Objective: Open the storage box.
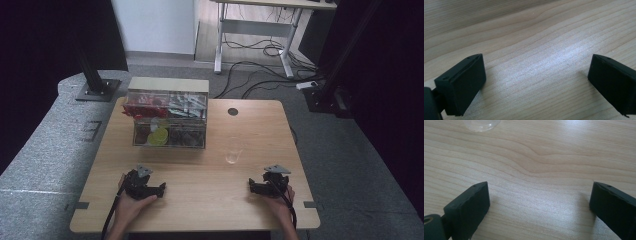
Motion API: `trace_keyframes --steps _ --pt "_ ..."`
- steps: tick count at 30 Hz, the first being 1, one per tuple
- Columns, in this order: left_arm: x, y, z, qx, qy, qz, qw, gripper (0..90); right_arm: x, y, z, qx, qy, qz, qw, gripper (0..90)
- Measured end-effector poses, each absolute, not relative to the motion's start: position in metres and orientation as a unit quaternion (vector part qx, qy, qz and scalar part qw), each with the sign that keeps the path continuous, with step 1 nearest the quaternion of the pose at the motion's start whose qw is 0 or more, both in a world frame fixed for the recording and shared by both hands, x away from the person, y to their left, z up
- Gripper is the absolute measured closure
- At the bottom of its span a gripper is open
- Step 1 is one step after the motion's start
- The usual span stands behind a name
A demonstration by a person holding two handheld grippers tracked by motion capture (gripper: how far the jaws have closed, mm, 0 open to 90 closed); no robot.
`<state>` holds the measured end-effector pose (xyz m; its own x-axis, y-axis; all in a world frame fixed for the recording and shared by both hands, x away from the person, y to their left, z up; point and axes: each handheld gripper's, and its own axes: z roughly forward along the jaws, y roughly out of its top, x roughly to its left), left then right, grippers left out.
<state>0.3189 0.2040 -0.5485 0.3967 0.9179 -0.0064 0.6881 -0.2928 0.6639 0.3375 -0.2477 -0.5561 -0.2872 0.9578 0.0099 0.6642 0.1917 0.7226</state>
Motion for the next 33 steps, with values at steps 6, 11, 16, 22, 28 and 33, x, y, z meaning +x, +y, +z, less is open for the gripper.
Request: trace_keyframes --steps 6,11,16,22,28,33 --pt "0.318 0.205 -0.548 0.775 0.519 0.198 0.301 4.4 0.337 -0.248 -0.556 0.551 0.736 0.318 0.232 3.7" --pt "0.317 0.208 -0.548 0.772 0.520 0.201 0.304 9.9 0.337 -0.248 -0.556 0.553 0.734 0.318 0.234 4.6" --pt "0.315 0.209 -0.547 0.766 0.523 0.209 0.310 16.5 0.337 -0.248 -0.556 0.557 0.730 0.319 0.236 6.4" --pt "0.311 0.211 -0.545 0.761 0.524 0.225 0.310 30.7 0.336 -0.249 -0.555 0.561 0.725 0.319 0.240 8.2" --pt "0.306 0.217 -0.535 0.744 0.530 0.236 0.330 47.0 0.336 -0.249 -0.555 0.563 0.724 0.319 0.240 9.1" --pt "0.300 0.227 -0.525 0.728 0.533 0.242 0.357 54.4 0.336 -0.249 -0.555 0.566 0.721 0.319 0.243 10.5"
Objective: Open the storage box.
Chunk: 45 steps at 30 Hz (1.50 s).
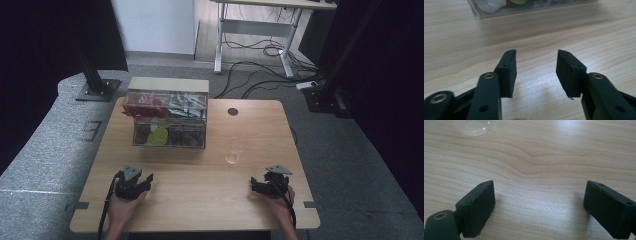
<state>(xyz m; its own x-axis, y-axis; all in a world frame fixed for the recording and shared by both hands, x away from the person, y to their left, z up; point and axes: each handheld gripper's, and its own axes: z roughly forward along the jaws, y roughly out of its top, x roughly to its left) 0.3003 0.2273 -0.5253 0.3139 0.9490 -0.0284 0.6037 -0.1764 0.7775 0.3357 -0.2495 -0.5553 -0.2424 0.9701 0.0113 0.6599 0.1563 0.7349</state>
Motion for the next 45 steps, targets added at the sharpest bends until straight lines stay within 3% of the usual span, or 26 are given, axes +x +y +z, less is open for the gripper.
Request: trace_keyframes --steps 6,10,17,22,45 --pt "0.298 0.234 -0.523 0.723 0.533 0.240 0.367 67.0 0.336 -0.249 -0.555 0.568 0.718 0.319 0.244 11.3" --pt "0.294 0.234 -0.518 0.722 0.525 0.251 0.374 80.6 0.335 -0.249 -0.555 0.568 0.718 0.319 0.245 11.5" --pt "0.291 0.237 -0.512 0.716 0.526 0.249 0.386 89.5 0.335 -0.249 -0.555 0.568 0.718 0.319 0.245 11.6" --pt "0.293 0.244 -0.511 0.708 0.532 0.211 0.414 90.0 0.335 -0.249 -0.555 0.568 0.718 0.319 0.245 11.6" --pt "0.310 0.260 -0.502 0.698 0.545 0.211 0.414 90.0 0.336 -0.249 -0.555 0.569 0.717 0.319 0.246 11.7"
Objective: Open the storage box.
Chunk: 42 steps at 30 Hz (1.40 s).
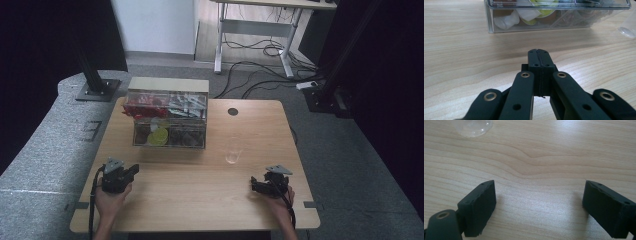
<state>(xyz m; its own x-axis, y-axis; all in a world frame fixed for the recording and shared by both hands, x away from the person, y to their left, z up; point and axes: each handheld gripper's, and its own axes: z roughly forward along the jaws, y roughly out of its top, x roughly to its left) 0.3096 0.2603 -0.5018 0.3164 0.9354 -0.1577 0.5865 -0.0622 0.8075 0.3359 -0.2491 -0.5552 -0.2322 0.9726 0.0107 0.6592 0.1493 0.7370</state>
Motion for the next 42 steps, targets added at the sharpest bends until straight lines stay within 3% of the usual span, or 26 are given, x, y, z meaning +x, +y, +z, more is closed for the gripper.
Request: trace_keyframes --steps 42 --pt "0.362 0.242 -0.502 0.720 0.526 0.189 0.412 90.0 0.337 -0.248 -0.555 0.571 0.715 0.319 0.247 12.6"
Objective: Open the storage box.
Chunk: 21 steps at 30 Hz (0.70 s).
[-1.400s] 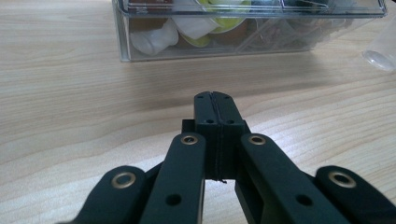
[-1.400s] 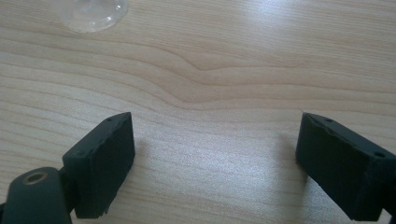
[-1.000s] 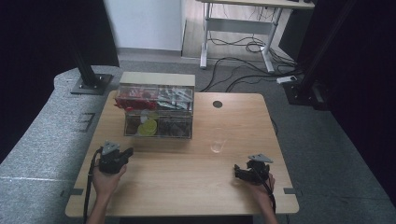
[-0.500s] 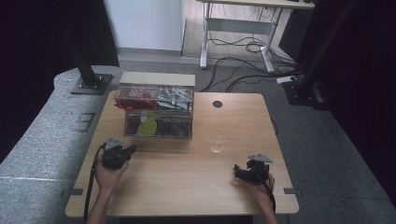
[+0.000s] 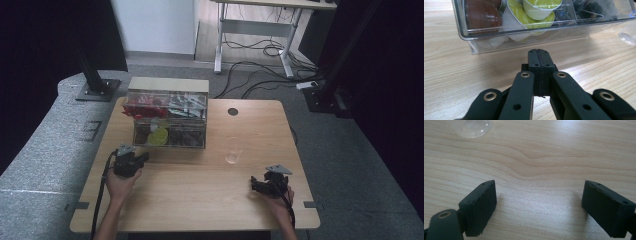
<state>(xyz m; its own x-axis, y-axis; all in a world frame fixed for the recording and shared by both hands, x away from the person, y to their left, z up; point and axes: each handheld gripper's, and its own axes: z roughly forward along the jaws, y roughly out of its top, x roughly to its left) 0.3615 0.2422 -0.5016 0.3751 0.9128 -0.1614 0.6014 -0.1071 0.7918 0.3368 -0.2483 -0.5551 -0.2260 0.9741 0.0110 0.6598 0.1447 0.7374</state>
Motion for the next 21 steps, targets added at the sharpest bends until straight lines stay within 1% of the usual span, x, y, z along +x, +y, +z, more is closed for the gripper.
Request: trace_keyframes --steps 11,21 --pt "0.377 0.234 -0.500 0.723 0.524 0.185 0.411 90.0 0.337 -0.248 -0.555 0.571 0.715 0.318 0.248 12.8" --pt "0.382 0.234 -0.497 0.721 0.523 0.182 0.416 90.0 0.337 -0.248 -0.555 0.572 0.714 0.318 0.249 12.9"
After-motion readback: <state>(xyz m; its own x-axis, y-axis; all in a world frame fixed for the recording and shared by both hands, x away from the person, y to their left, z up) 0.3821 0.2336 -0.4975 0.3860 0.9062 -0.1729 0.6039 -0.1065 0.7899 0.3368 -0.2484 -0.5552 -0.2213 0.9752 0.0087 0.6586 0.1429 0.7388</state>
